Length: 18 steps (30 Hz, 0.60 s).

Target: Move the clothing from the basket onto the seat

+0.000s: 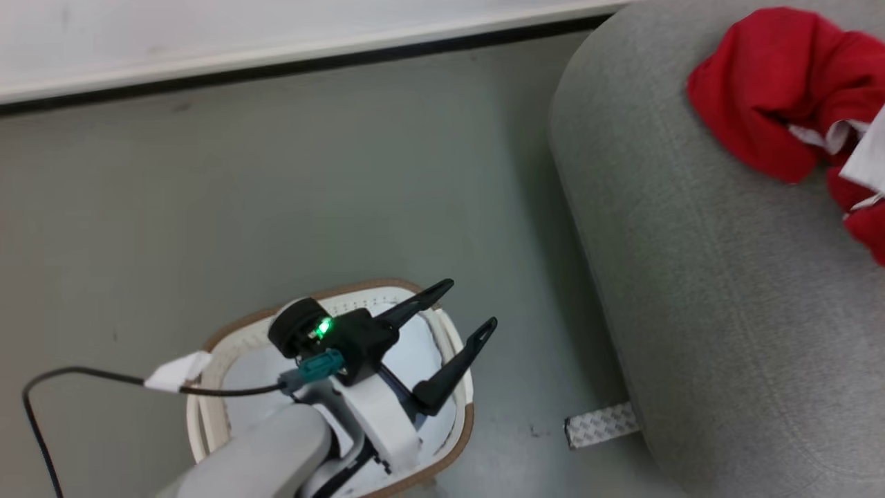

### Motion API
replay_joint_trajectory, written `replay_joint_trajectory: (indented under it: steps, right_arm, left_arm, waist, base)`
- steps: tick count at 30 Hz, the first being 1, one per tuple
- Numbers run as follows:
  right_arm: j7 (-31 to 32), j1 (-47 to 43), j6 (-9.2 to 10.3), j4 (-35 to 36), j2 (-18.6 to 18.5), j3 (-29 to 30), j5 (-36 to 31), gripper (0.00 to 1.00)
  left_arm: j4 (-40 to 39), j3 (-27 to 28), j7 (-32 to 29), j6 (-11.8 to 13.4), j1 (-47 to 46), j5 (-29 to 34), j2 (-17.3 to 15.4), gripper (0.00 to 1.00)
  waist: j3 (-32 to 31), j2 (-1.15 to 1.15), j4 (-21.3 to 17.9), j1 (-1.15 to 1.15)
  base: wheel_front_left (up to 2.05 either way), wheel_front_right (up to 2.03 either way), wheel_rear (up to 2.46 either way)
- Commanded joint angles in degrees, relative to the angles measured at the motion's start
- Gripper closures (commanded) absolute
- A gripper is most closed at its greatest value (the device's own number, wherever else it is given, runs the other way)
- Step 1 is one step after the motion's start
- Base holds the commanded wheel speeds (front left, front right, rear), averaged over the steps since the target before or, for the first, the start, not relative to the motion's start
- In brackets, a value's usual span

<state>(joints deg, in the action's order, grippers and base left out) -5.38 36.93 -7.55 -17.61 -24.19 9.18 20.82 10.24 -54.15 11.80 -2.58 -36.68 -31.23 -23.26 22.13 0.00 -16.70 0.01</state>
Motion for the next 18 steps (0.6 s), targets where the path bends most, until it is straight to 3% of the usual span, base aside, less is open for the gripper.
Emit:
replay_joint_trajectory:
  steps: [1,8,18]
  right_arm:
    - [0.30,1.69,0.13,-0.95,-0.78,0.73,-0.68,1.00]
    - [4.54,8.04,0.13,-9.57,-2.29,3.77,-6.09,1.00]
    - [14.75,11.37,0.13,-24.65,-2.70,0.91,-10.30,1.00]
  left_arm:
    - [-0.51,0.48,-0.04,0.01,-0.68,0.61,-1.11,0.00]
    - [-2.90,2.19,-0.29,0.53,-1.22,0.10,-4.72,0.00]
    - [-4.19,3.45,0.46,0.83,-1.97,-0.36,-6.53,0.00]
  waist:
    - [3.61,0.00,1.85,-0.01]
    - [8.73,0.00,4.64,-0.01]
    - [12.73,0.00,7.16,-0.01]
  base:
    - [0.00,0.00,0.00]
    - [0.00,0.00,0.00]
    - [0.00,0.00,0.00]
